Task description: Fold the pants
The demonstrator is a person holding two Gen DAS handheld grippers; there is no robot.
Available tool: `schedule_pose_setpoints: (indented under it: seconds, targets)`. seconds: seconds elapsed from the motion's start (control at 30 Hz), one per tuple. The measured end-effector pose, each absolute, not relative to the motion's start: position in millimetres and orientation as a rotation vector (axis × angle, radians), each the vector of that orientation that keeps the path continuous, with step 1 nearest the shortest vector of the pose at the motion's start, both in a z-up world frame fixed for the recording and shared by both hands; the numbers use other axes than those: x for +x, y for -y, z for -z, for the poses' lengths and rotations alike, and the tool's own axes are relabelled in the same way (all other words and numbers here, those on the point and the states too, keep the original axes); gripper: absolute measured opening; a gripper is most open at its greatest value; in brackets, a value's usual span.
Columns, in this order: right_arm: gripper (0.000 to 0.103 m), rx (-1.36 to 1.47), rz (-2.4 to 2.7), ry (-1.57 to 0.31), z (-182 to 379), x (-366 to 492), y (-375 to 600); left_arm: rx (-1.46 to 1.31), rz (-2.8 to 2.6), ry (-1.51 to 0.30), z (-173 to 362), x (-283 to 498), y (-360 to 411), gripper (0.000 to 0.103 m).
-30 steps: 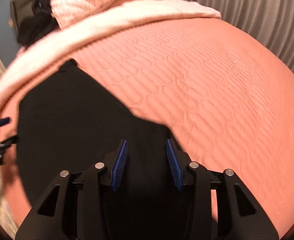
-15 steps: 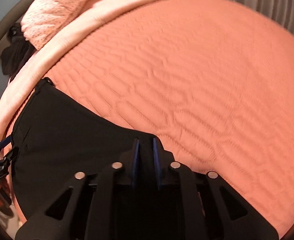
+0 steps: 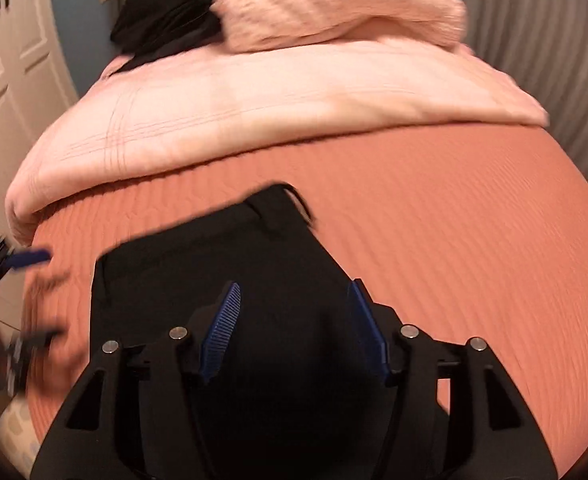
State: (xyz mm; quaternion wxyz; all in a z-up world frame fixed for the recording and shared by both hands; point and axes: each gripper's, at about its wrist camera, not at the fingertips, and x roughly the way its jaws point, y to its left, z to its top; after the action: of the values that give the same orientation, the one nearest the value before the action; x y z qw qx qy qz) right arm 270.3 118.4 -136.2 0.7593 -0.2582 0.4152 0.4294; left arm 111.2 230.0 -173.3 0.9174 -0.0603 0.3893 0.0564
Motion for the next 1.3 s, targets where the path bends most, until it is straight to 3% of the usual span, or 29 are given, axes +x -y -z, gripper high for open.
schedule_pose_setpoints:
  seconds: [0.1, 0.17, 0.2, 0.23, 0.33, 0.53, 0.7, 0.77, 0.9, 0.97, 1.17, 1.3]
  targets:
    - [0.054, -0.627, -0.925, -0.97, 161.9, 288.3, -158.9, -0.043, -0.075, -0.813, 174.3, 99.5, -211.1, 0.084]
    - [0.029, -0.698, -0.916, -0.988, 178.1, 289.3, -173.4, 0.014, -0.06, -0.817, 176.8, 93.5, -200.4, 0.084]
    - [0.021, -0.715, -0.911, -0.974, 179.2, 289.3, -175.3, 0.037, -0.05, -0.817, 178.4, 90.8, -195.7, 0.084]
    - [0.006, -0.677, -0.907, -0.984, 175.8, 294.1, -173.7, 0.044, -0.045, -0.818, 179.7, 89.3, -193.5, 0.084]
    - [0.003, -0.58, -0.847, -0.95, 159.3, 316.2, -166.6, 0.061, -0.021, -0.815, 183.2, 84.2, -186.9, 0.084]
    - [0.006, -0.576, -0.798, -0.932, 172.4, 322.0, -167.1, -0.006, 0.022, -0.824, 184.3, 82.3, -185.0, 0.084]
    - [0.039, -0.473, -0.828, -0.955, 148.9, 305.8, -136.0, 0.013, 0.005, -0.817, 180.1, 80.6, -189.2, 0.084]
    - [0.067, -0.417, -0.798, -0.901, 125.8, 286.7, -106.3, 0.018, -0.003, -0.814, 178.9, 82.1, -196.1, 0.084]
    - [0.068, -0.3, -0.71, -0.84, 100.8, 242.9, -16.6, 0.007, -0.007, -0.819, 174.3, 91.1, -203.5, 0.084]
    - [0.053, -0.262, -0.633, -0.864, 107.2, 214.6, 39.8, 0.01, 0.012, -0.804, 165.8, 98.1, -198.4, 0.084]
    - [0.053, -0.194, -0.268, -1.057, 162.8, 150.9, 215.8, 0.067, 0.133, -0.782, 154.1, 134.6, -139.2, 0.084]
    - [0.055, 0.03, -0.149, -1.012, 143.7, 101.3, 312.4, 0.114, 0.212, -0.828, 171.0, 155.5, -77.7, 0.084]
